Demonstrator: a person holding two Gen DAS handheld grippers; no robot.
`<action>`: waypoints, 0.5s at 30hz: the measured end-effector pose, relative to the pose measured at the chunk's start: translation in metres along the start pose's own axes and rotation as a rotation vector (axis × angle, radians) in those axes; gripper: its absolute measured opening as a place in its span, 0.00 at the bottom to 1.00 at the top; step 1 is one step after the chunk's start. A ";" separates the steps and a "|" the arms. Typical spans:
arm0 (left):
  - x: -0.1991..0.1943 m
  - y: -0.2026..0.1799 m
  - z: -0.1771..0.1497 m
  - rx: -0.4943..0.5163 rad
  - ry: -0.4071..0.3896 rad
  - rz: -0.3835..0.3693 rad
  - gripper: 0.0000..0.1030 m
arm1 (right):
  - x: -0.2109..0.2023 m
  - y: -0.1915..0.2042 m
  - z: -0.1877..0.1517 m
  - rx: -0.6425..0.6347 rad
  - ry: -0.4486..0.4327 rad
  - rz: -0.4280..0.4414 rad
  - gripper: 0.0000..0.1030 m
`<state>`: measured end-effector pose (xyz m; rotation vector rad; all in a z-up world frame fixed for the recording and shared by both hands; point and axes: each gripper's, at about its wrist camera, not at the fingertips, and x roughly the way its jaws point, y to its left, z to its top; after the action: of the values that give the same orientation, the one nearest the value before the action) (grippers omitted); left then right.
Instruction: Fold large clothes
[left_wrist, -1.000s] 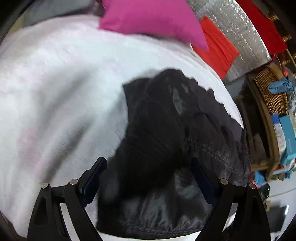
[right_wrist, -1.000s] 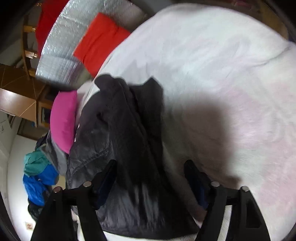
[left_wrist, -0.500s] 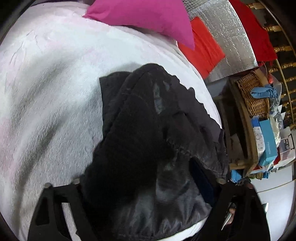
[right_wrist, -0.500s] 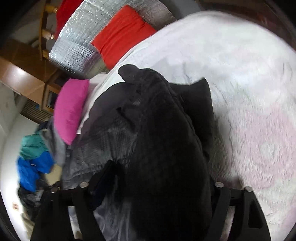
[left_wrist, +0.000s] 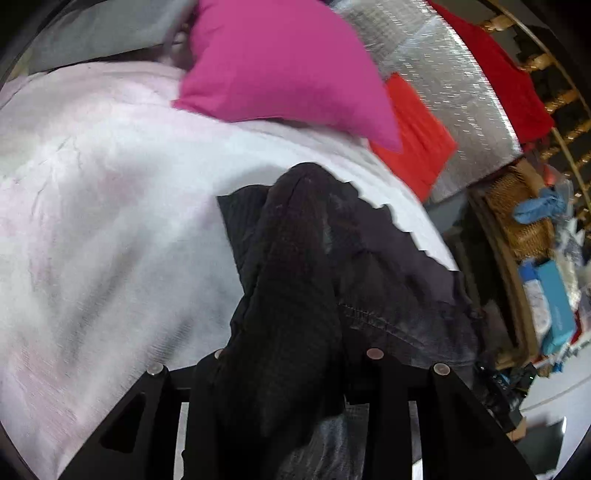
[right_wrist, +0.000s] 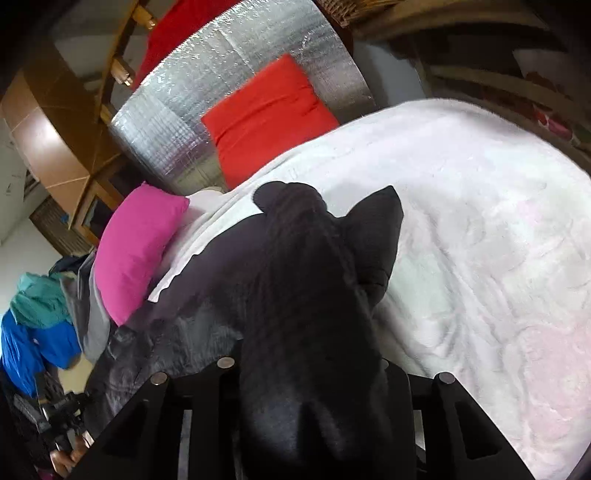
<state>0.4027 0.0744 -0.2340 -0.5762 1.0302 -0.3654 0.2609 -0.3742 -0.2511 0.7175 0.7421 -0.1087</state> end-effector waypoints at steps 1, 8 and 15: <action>0.004 0.005 0.000 -0.009 0.007 0.015 0.45 | 0.003 -0.003 -0.001 0.003 0.013 -0.021 0.35; -0.003 -0.002 -0.004 0.000 0.027 0.086 0.59 | -0.012 -0.028 0.001 0.173 0.052 -0.015 0.59; -0.064 -0.025 -0.035 0.173 -0.130 0.249 0.70 | -0.071 -0.046 -0.010 0.256 -0.019 0.003 0.76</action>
<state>0.3405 0.0795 -0.1878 -0.3075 0.9223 -0.1913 0.1872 -0.4134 -0.2356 0.9602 0.7162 -0.2099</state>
